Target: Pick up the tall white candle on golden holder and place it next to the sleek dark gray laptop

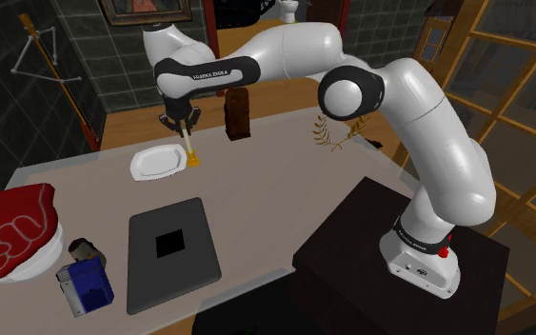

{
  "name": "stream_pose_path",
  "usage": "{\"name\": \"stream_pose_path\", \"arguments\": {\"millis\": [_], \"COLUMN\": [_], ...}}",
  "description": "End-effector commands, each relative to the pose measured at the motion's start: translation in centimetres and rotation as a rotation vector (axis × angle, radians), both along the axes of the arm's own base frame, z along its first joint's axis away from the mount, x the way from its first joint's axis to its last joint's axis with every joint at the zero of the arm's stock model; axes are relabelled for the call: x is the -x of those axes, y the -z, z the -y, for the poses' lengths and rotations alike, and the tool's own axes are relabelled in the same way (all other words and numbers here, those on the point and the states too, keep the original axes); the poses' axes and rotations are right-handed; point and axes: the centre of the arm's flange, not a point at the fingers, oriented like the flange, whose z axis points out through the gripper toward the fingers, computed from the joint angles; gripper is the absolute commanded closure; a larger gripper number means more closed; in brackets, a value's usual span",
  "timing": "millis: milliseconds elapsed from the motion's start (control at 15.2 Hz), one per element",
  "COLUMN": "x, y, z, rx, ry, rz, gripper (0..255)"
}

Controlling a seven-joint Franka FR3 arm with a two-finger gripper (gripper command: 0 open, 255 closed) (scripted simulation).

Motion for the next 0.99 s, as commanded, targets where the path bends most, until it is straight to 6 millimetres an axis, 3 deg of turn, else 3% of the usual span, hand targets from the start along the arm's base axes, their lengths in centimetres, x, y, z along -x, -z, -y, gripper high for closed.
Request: {"name": "stream_pose_path", "arguments": {"millis": [0,924], "x": [0.0,0.0], "y": [1.0,8.4], "z": [0.0,0.0], "rx": [0.0,0.0], "ry": [0.0,0.0], "rz": [0.001,0.001], "gripper": [255,255]}}
